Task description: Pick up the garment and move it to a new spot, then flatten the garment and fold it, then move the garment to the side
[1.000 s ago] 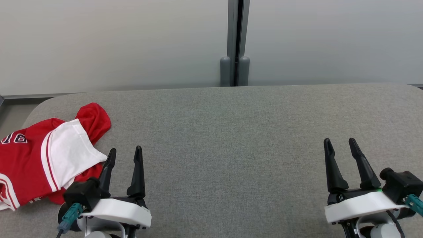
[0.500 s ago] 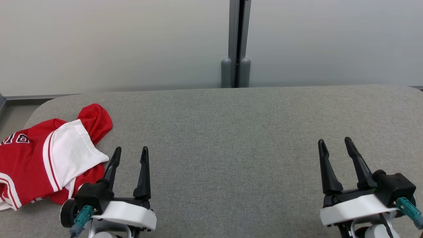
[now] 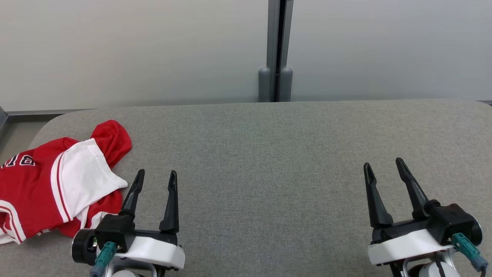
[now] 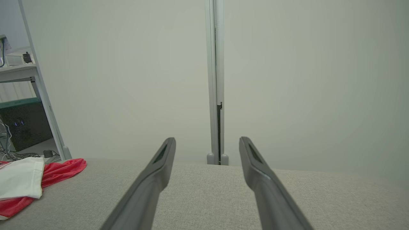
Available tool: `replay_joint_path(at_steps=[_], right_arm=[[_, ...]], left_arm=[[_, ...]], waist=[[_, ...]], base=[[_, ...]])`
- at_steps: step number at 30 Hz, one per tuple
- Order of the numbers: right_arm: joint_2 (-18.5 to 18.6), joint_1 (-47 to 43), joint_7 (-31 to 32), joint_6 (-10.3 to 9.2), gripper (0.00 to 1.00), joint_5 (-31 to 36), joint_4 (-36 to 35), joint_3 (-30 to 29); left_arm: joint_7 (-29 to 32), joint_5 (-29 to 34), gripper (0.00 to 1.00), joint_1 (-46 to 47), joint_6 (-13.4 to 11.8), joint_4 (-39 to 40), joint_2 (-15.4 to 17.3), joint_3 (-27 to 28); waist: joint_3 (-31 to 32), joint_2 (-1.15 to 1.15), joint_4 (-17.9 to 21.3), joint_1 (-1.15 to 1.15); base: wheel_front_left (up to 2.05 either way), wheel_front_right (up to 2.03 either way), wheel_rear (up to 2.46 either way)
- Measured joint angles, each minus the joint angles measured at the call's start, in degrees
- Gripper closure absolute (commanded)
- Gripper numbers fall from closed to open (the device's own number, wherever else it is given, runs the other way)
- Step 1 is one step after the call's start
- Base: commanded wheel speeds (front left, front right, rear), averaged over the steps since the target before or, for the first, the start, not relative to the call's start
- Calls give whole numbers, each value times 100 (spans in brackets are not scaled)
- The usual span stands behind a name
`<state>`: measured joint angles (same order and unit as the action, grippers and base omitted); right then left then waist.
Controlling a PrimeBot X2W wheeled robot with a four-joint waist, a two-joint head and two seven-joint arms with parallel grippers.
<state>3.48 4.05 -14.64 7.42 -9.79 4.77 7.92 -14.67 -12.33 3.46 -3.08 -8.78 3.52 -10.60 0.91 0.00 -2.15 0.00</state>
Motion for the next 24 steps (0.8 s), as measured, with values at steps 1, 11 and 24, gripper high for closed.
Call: replay_joint_path(at_steps=[1,11,24], right_arm=[[0,1,-3,0,0,27,-2,4],[-3,0,-35,0,0,76,-9,30],[-4,-3,-35,0,0,24,7,33]], left_arm=[[-7,33,0,-1,-1,0,0,-5],[-33,107,0,-2,-10,-2,-5,-27],[-33,24,0,-3,-48,-13,-15,-32]], waist=[[2,0,1,0],[11,0,5,0],[13,0,5,0]], base=[[0,0,0],[0,0,0],[0,0,0]])
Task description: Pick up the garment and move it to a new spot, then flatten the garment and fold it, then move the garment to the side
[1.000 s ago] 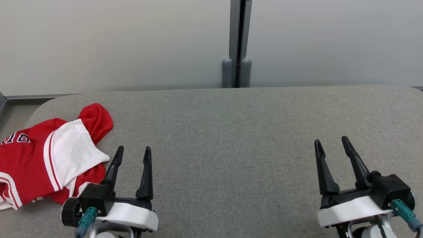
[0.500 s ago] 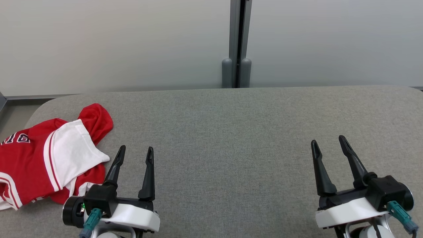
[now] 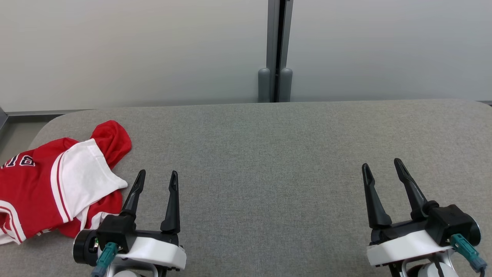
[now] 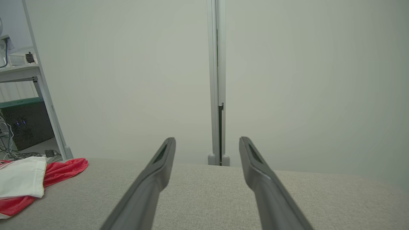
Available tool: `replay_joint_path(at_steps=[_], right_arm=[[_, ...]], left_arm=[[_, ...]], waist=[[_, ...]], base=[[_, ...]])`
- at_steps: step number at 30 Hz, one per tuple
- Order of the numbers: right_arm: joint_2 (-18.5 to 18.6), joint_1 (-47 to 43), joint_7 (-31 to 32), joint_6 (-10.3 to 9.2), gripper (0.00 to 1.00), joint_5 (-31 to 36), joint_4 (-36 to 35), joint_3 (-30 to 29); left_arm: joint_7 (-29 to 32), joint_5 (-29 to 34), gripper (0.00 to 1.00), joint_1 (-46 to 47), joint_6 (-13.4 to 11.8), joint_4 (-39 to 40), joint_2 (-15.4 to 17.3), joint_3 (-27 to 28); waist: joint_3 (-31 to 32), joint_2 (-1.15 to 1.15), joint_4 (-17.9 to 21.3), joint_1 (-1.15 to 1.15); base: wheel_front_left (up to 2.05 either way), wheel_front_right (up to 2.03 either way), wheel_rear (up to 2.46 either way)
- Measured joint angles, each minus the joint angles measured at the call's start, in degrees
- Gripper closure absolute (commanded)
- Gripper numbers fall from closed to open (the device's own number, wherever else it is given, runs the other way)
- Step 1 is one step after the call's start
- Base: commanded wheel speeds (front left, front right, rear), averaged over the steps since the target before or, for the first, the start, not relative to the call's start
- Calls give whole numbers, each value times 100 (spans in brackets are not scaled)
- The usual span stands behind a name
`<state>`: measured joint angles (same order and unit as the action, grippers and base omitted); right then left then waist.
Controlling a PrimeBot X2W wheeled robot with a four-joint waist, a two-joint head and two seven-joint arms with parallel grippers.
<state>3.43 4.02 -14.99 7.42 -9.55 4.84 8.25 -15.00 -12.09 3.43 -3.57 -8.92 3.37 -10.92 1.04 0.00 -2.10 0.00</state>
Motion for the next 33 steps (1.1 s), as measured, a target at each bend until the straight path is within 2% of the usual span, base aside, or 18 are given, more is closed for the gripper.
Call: replay_joint_path(at_steps=[19,33], right_arm=[[-9,-45,0,0,0,-80,80,-1],[-33,-113,-1,0,0,-310,142,166]], left_arm=[[-2,-87,0,3,-13,-23,23,48],[40,-360,0,4,-175,-34,91,259]], waist=[[-21,0,-145,0],[-33,0,-992,0]], base=[[0,0,0],[0,0,0]])
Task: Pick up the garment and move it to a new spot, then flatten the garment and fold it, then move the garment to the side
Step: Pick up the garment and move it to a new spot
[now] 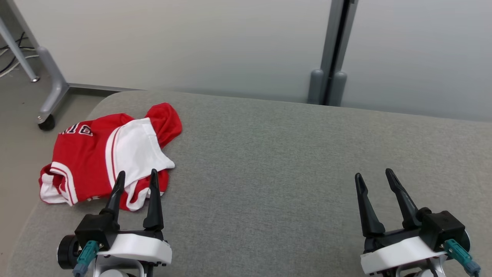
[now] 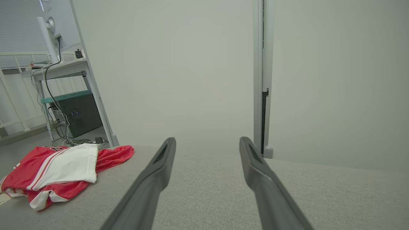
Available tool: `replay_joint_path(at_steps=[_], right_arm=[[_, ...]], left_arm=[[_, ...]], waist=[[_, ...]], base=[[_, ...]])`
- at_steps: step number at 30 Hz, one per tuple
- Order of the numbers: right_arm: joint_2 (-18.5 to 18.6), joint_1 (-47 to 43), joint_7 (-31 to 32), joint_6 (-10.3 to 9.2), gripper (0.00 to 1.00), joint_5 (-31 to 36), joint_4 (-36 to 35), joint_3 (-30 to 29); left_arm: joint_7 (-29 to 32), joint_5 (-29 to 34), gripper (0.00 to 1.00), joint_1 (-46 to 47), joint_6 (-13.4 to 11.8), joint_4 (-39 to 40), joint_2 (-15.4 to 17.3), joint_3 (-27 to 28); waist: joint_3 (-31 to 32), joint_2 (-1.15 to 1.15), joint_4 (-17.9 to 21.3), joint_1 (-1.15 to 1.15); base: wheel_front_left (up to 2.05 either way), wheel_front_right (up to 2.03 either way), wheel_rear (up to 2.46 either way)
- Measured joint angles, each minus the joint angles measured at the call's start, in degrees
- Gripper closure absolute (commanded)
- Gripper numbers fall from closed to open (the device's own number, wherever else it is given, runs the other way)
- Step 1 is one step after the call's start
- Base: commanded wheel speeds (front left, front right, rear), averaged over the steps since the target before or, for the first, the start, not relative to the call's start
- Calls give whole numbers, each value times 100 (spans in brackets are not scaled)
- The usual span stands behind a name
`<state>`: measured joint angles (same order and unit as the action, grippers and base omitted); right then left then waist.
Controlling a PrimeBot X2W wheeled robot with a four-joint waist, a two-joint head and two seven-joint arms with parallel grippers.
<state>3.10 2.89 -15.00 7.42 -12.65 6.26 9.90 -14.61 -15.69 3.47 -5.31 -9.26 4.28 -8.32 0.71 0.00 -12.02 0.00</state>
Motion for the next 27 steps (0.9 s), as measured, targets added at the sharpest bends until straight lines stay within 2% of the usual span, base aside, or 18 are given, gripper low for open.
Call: replay_joint_path(at_steps=[17,22,27], right_arm=[[-16,-24,0,0,0,-105,53,199],[-19,-23,0,0,0,-107,69,207],[-15,20,0,0,0,-105,41,254]], left_arm=[[185,-147,0,-153,-156,145,134,143],[237,-170,0,-200,-180,183,160,141],[436,-260,0,-148,-186,291,245,192]], waist=[[57,0,-1270,0],[72,0,-1406,0],[2,0,-1362,0]], base=[[0,0,0],[0,0,0],[0,0,0]])
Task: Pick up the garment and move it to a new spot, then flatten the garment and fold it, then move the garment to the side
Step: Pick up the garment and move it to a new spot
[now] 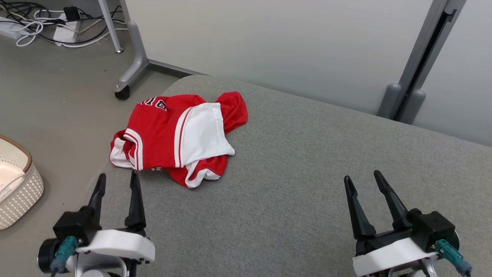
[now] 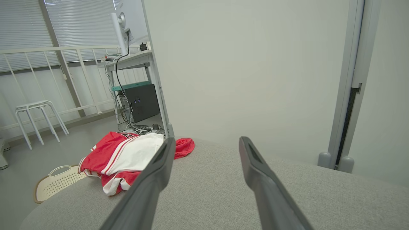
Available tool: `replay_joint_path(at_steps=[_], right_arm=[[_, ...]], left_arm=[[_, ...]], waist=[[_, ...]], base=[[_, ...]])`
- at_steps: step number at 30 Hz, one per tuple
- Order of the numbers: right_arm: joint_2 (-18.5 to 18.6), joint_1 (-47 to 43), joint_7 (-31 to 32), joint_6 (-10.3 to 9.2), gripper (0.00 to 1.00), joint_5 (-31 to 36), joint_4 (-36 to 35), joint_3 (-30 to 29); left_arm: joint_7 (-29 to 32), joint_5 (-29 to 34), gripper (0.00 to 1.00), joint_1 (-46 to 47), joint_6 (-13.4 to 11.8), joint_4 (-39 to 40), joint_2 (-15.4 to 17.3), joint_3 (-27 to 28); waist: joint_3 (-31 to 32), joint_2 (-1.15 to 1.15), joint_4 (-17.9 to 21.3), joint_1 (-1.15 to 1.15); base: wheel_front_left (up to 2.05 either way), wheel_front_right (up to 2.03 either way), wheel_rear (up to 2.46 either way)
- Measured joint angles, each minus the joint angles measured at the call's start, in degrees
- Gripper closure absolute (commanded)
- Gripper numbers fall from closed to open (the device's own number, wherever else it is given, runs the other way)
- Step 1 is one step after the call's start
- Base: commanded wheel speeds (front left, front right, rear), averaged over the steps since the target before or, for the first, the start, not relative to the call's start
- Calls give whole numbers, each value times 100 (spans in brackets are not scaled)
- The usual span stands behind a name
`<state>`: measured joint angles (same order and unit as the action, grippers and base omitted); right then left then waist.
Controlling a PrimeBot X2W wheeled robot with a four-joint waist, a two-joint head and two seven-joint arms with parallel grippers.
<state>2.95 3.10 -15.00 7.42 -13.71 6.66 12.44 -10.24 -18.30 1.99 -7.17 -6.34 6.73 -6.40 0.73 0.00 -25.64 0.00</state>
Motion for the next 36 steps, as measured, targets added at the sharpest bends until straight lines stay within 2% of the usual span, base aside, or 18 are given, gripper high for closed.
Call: replay_joint_path(at_steps=[7,13,18,24,29,36], right_arm=[[135,135,1,0,0,11,-125,-8],[274,357,65,0,0,15,-257,-47],[361,478,91,1,0,12,-359,-87],[470,731,143,0,0,-67,-588,-177],[572,880,196,0,0,-134,-815,-249],[645,1104,308,1,0,-168,-1155,-274]], left_arm=[[812,-448,0,572,47,86,244,308],[1728,-824,0,1249,56,-21,700,653],[2251,-1149,0,1796,42,-301,956,950],[2836,-1518,0,2564,146,-1090,1359,1198],[2883,-1668,0,2982,323,-1948,1578,1298],[2847,-1890,0,3264,517,-3332,1712,1438]], waist=[[-227,0,226,0],[-545,0,532,0],[-818,0,772,0],[-1300,0,1130,0],[-1639,0,1458,0],[-2005,0,1880,0]], base=[[0,0,0],[0,0,0],[0,0,0],[0,0,0],[0,0,0],[0,0,0]])
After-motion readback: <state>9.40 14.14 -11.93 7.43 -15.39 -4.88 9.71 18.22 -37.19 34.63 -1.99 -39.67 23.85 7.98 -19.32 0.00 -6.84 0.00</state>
